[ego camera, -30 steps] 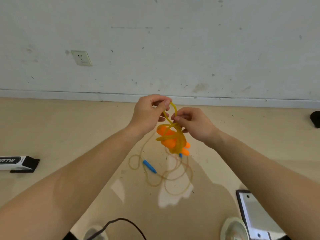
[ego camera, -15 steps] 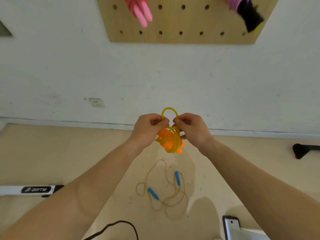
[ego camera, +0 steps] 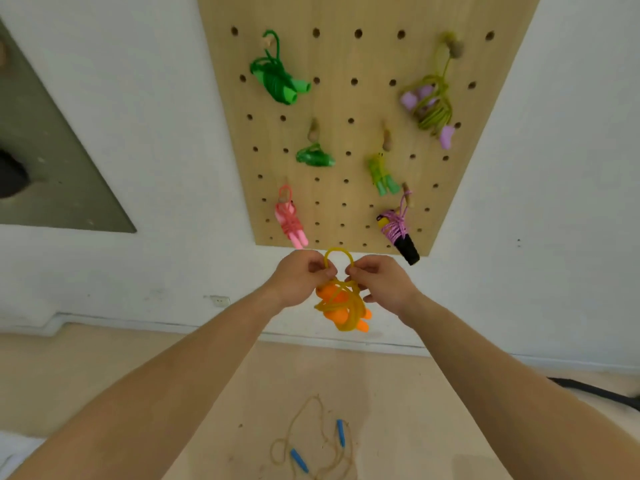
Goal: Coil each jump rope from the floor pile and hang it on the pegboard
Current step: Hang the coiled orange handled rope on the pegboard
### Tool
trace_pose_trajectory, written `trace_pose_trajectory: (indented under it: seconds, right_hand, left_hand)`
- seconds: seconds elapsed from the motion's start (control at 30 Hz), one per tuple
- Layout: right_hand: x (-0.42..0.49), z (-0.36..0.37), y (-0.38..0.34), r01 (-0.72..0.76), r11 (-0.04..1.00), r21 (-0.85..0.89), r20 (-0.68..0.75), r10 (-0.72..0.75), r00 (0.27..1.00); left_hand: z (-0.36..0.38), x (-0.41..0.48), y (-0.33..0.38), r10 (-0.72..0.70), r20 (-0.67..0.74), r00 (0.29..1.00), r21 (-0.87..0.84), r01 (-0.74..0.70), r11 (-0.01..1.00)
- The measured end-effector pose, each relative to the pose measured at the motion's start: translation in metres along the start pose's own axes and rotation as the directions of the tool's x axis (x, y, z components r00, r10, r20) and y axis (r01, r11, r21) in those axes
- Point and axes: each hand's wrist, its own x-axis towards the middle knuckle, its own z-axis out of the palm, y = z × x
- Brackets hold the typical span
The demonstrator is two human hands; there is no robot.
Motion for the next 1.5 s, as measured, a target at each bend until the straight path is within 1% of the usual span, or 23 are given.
trace_pose_trajectory:
  seconds: [0.1,0.23,0.33,0.47,0.53,0.6,0.7,0.8,0.93,1.0,1.07,1.27,1.5]
  right_hand:
    - [-0.005,-0.012,-0.045,0.043,0.999,0.003,-0.022,-0.043,0.999]
    - [-0.010,-0.018,-0.098,0.110,0.993,-0.038,-0.072,-0.113,0.991]
    - [-0.012,-0.021,-0.136,0.162,0.986,-0.035,-0.125,-0.165,0.978]
    - [-0.007,-0.024,-0.188,0.233,0.970,-0.063,-0.212,-0.241,0.947]
    - [-0.001,-0.026,-0.212,0.268,0.961,-0.065,-0.261,-0.276,0.925]
    - [0.004,-0.027,-0.236,0.304,0.948,-0.090,-0.285,-0.317,0.904]
    - [0.013,-0.031,-0.268,0.346,0.932,-0.110,-0.319,-0.363,0.876]
    - [0.028,-0.040,-0.295,0.372,0.922,-0.110,-0.348,-0.386,0.854]
    - [0.056,-0.061,-0.333,0.421,0.905,-0.054,-0.385,-0.408,0.828]
    - [0.072,-0.074,-0.350,0.429,0.903,-0.030,-0.392,-0.406,0.826]
    - [0.088,-0.085,-0.365,0.429,0.903,0.004,-0.390,-0.394,0.832]
    - [0.147,-0.107,-0.398,0.426,0.903,0.066,-0.383,-0.371,0.846]
    - [0.204,-0.107,-0.407,0.377,0.924,0.059,-0.374,-0.330,0.867]
  left_hand:
    - [-0.026,0.000,0.034,0.027,-0.013,1.000,-0.026,-0.027,0.999]
    - [-0.065,0.000,0.073,0.090,-0.048,0.995,0.020,-0.089,0.996]
    - [-0.096,0.002,0.102,0.144,-0.077,0.987,0.054,-0.140,0.989]
    - [-0.138,0.011,0.136,0.222,-0.123,0.967,0.108,-0.209,0.972]
    - [-0.156,0.016,0.151,0.257,-0.146,0.955,0.085,-0.246,0.965]
    - [-0.172,0.019,0.166,0.292,-0.195,0.936,0.071,-0.283,0.956]
    - [-0.194,0.027,0.187,0.310,-0.273,0.911,0.057,-0.306,0.950]
    - [-0.211,0.042,0.213,0.308,-0.350,0.885,0.025,-0.320,0.947]
    - [-0.228,0.067,0.247,0.301,-0.471,0.829,-0.037,-0.359,0.932]
    - [-0.234,0.081,0.261,0.301,-0.532,0.792,-0.043,-0.380,0.924]
    - [-0.240,0.099,0.275,0.272,-0.581,0.767,-0.089,-0.392,0.916]
    - [-0.254,0.160,0.300,0.170,-0.689,0.704,-0.108,-0.333,0.937]
    - [-0.268,0.223,0.291,0.082,-0.715,0.694,-0.124,-0.241,0.963]
